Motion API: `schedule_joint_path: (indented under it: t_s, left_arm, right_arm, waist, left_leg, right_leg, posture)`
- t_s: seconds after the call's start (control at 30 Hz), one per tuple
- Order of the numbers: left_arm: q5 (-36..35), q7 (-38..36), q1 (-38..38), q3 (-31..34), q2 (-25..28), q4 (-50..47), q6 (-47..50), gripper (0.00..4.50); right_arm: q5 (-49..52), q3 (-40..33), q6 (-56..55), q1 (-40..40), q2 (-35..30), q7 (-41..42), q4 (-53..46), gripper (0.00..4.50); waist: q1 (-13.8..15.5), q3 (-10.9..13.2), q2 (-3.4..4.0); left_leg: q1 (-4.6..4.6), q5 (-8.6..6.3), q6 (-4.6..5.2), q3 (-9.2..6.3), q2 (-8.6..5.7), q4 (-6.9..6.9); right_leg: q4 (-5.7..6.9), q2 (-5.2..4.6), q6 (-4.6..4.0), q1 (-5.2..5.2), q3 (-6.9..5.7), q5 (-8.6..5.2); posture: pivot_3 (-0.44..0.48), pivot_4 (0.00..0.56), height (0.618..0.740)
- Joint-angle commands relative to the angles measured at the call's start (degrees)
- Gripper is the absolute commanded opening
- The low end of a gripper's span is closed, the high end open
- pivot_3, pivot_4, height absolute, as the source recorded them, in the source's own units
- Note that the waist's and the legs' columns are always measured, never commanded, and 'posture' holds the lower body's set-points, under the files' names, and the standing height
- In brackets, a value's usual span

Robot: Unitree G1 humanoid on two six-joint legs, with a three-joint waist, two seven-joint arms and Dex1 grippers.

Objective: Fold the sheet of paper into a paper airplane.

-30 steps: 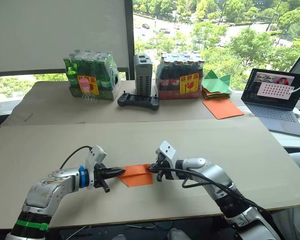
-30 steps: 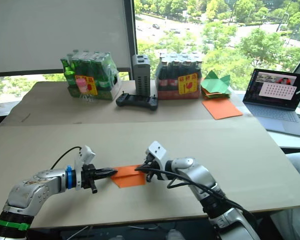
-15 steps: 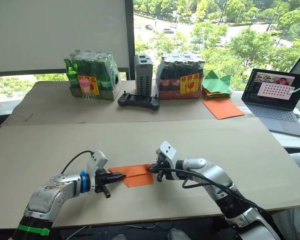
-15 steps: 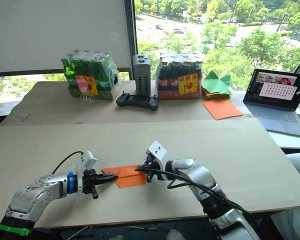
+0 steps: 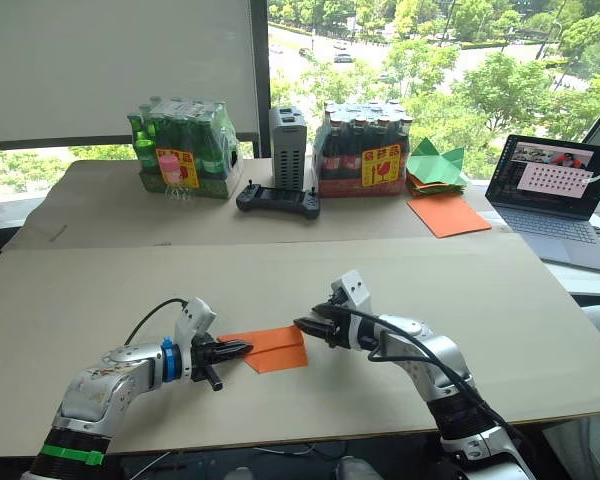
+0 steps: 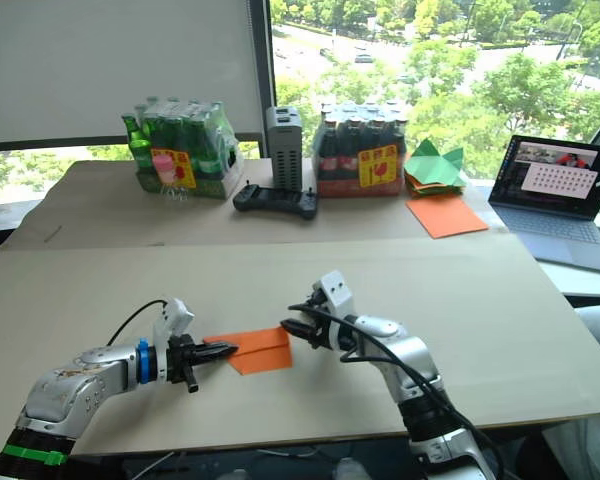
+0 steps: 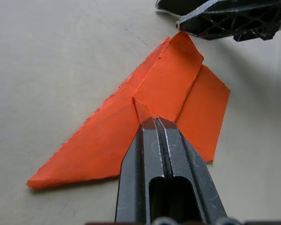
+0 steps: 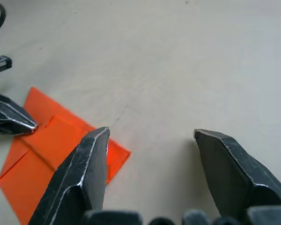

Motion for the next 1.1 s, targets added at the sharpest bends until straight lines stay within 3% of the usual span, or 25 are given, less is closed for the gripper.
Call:
schedule_joint_path:
  t_s: [0.03, 0.27, 0.57, 0.73, 1.1]
  left_arm:
    - [2.1, 1.2, 0.2, -1.1, -0.1, 2.3, 0.7, 0.0]
    - [2.3, 1.3, -0.4, -1.4, -0.2, 2.9, 0.8, 0.0]
    - [2.4, 1.7, -0.6, -1.5, -0.5, 3.0, 0.7, 0.0]
    - [2.6, 1.4, -0.7, -1.7, -0.3, 3.2, 0.6, 0.0]
    - [2.7, 1.3, -0.4, -1.2, 0.0, 3.2, 0.5, 0.0]
  right_arm:
    - [2.9, -2.9, -3.8, 0.1, 2.0, 0.3, -2.7, 2.35]
    - [2.3, 3.6, -6.6, 4.3, 0.4, 6.0, -8.6, 0.01]
    - [-0.9, 9.2, -9.5, 5.2, 0.5, 6.0, -7.8, 0.01]
    - [-6.1, 13.1, -12.4, 4.6, 1.0, 4.7, -2.1, 0.01]
    - [-6.9, 12.4, -13.5, 3.6, 3.1, 5.0, 1.9, 0.01]
  waist:
    - [-0.1, 0.0, 0.02]
    - [-0.2, 0.1, 0.1]
    - [-0.1, 0.1, 0.11]
    - [-0.1, 0.1, 0.11]
    - [-0.5, 0.1, 0.1]
  left_leg:
    - [0.0, 0.0, 0.0, 0.01, 0.0, -0.1]
    - [0.06, 0.0, 0.0, 0.02, 0.0, -0.36]
    - [0.1, 0.01, 0.01, 0.03, 0.0, -0.36]
    - [0.1, 0.01, 0.01, 0.03, 0.0, -0.36]
    - [0.26, 0.01, 0.01, 0.03, 0.01, -0.36]
  right_leg:
    - [-0.02, 0.0, 0.0, -0.03, 0.02, 0.0]
    - [-0.05, 0.0, -0.05, -0.08, 0.03, -0.02]
    - [-0.05, 0.0, -0.04, -0.07, 0.02, -0.03]
    - [-0.05, 0.0, -0.04, -0.07, 0.02, -0.03]
    - [-0.03, 0.01, -0.04, 0.06, 0.02, -0.03]
  posture:
    - [0.0, 0.15, 0.74]
    - [0.0, 0.15, 0.74]
    - [0.0, 0.15, 0.74]
    - [0.0, 0.15, 0.74]
    - [0.0, 0.15, 0.74]
